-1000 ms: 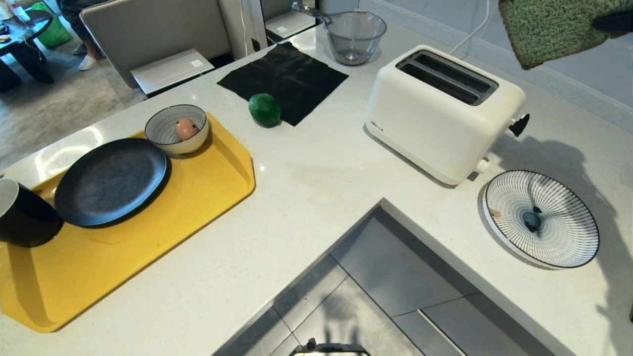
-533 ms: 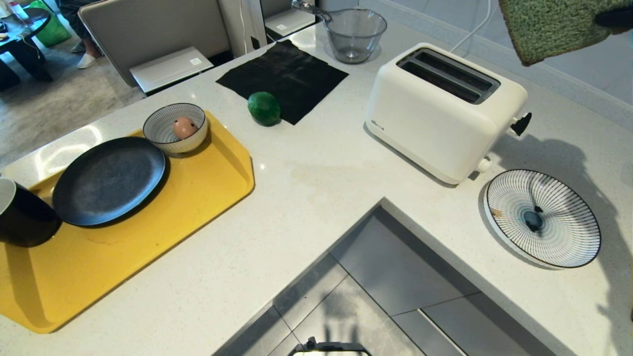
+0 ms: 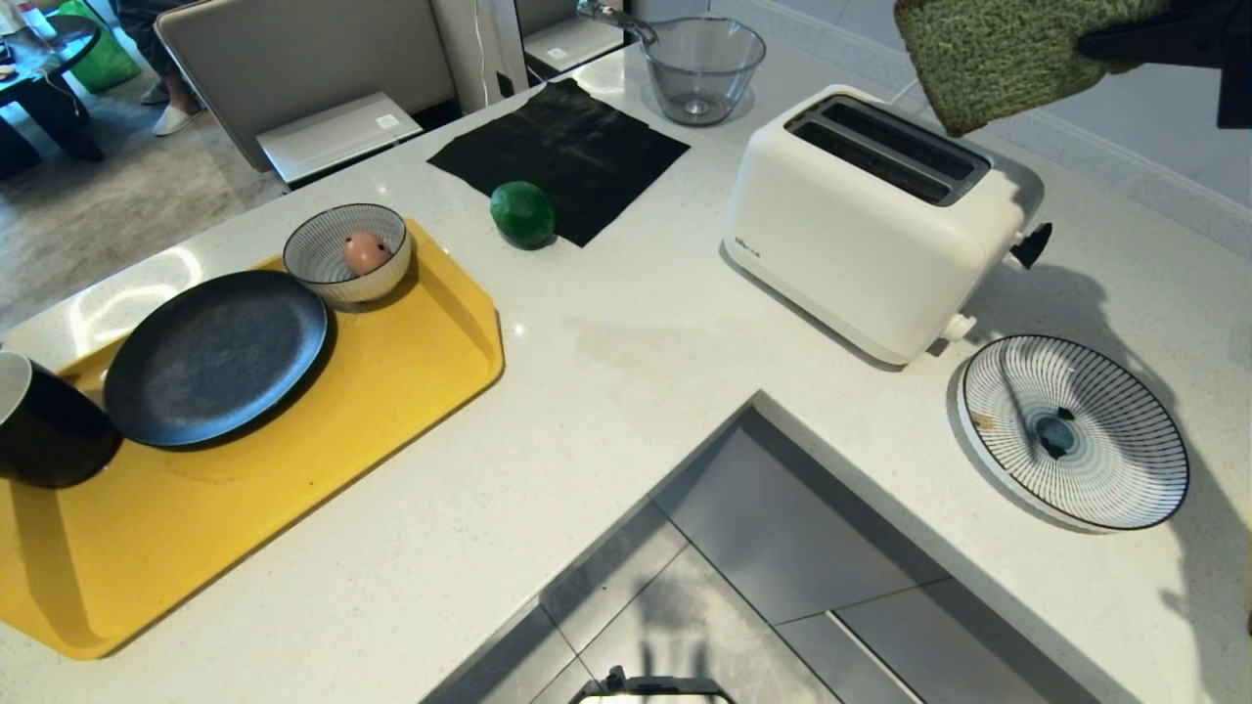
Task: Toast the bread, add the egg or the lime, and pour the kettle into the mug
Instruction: Put the bread slices in the toaster
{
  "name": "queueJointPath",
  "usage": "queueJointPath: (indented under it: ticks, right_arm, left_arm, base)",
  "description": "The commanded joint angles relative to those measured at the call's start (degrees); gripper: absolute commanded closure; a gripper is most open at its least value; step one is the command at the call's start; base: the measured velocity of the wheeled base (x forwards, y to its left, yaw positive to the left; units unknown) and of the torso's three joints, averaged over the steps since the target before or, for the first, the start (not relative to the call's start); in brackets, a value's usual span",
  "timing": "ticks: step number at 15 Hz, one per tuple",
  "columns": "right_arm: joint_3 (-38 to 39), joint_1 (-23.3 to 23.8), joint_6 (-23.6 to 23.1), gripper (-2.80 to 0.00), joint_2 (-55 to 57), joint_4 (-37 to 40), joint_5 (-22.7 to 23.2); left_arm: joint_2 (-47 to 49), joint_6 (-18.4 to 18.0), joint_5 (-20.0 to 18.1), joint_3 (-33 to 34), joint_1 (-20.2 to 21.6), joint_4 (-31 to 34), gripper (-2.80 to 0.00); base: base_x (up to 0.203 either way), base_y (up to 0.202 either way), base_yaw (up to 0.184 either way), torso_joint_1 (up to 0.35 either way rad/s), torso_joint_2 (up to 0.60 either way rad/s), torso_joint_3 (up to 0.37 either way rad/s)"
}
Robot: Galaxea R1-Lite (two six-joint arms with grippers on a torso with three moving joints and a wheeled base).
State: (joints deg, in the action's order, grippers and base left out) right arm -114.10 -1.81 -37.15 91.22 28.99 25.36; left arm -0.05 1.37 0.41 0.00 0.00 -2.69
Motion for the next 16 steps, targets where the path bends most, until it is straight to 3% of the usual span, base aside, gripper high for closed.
queueJointPath:
  ticks: [1, 7, 16]
  right_arm:
    - [0.02, -0.31, -0.07, 0.0, 2.37, -1.19, -0.87]
    - [0.02, 2.33, 0.23, 0.0, 3.35, -4.11, -2.95]
    - [0.11, -0.08, -0.56, 0.0, 1.22, 0.18, -2.87]
  left_arm:
    - [-0.04, 0.04, 0.02, 0.97, 0.01, -0.03, 0.0]
    - [-0.04, 0.04, 0.02, 0.97, 0.0, -0.03, 0.0]
    - [-0.04, 0.04, 0.02, 0.97, 0.09, -0.03, 0.0]
  base:
    - [0.0, 0.0, 0.0, 0.0, 0.0, 0.0]
    - [0.0, 0.0, 0.0, 0.0, 0.0, 0.0]
    - [0.0, 0.0, 0.0, 0.0, 0.0, 0.0]
